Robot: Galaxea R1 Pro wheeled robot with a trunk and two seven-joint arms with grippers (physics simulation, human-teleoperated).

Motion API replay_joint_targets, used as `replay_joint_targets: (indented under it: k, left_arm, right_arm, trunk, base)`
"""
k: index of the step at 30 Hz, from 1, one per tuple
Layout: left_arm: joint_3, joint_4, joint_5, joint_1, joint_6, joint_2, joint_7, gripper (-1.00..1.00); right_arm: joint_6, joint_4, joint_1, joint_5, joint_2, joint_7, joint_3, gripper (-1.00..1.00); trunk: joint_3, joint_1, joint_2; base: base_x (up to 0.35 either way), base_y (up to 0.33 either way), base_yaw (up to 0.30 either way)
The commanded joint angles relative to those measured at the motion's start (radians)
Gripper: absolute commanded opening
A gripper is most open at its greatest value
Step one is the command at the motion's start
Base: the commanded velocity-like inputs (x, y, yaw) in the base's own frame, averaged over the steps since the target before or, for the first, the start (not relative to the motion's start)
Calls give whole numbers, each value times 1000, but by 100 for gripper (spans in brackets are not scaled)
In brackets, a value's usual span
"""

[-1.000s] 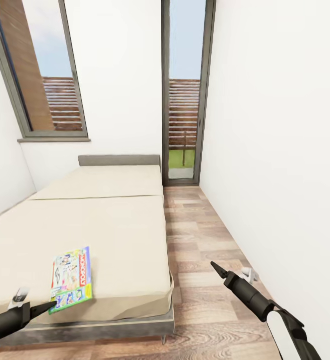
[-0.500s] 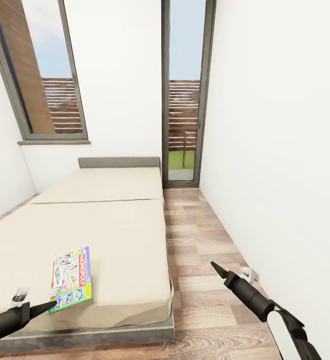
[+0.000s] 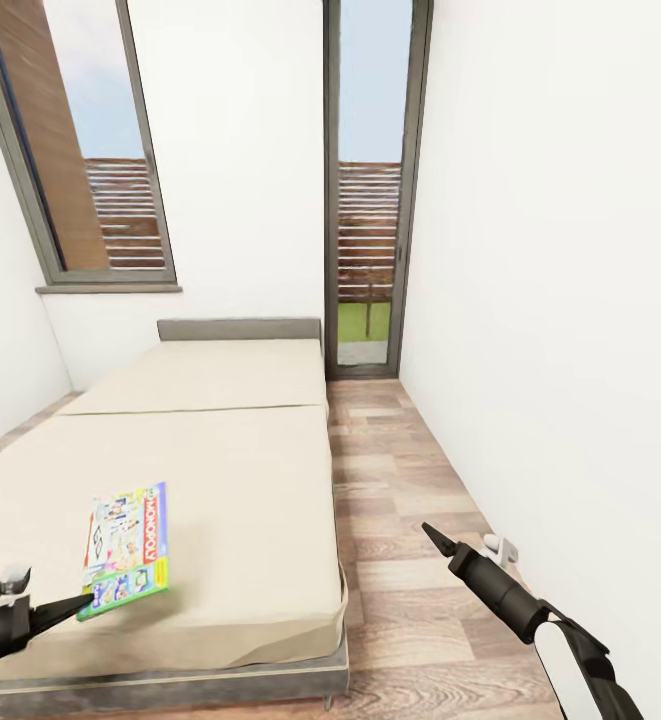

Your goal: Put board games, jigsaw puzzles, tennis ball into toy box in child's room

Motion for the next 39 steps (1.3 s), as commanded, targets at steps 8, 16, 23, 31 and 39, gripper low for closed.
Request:
replay_joint_targets:
  k: [8, 16, 23, 31, 39]
  left_arm:
    - [3, -21, -10, -1, 65, 112, -8, -100]
    - [-3, -28, -10, -1, 114, 204, -8, -100]
    - [-23, -172, 0, -1, 231, 186, -8, -100]
    - [-126, -219, 23, -1, 243, 149, -8, -100]
    - [-141, -221, 69, -1, 243, 151, -8, -100]
  right_arm:
    - [9, 0, -1, -8, -1, 1, -2, 100]
    - [9, 0, -1, -8, -2, 2, -2, 100]
    - [16, -2, -5, -8, -1, 0, -1, 100]
    - [83, -3, -34, -6, -1, 0, 2, 100]
    - [126, -2, -49, 1, 0, 0, 7, 100]
  trunk:
    - [12, -16, 28]
    - [37, -46, 84]
    - [59, -73, 133]
    - [84, -104, 189]
    - [109, -134, 245]
  base:
    - [0, 0, 0]
    - [0, 0, 0]
    - [0, 0, 0]
    - [0, 0, 0]
    - [0, 0, 0]
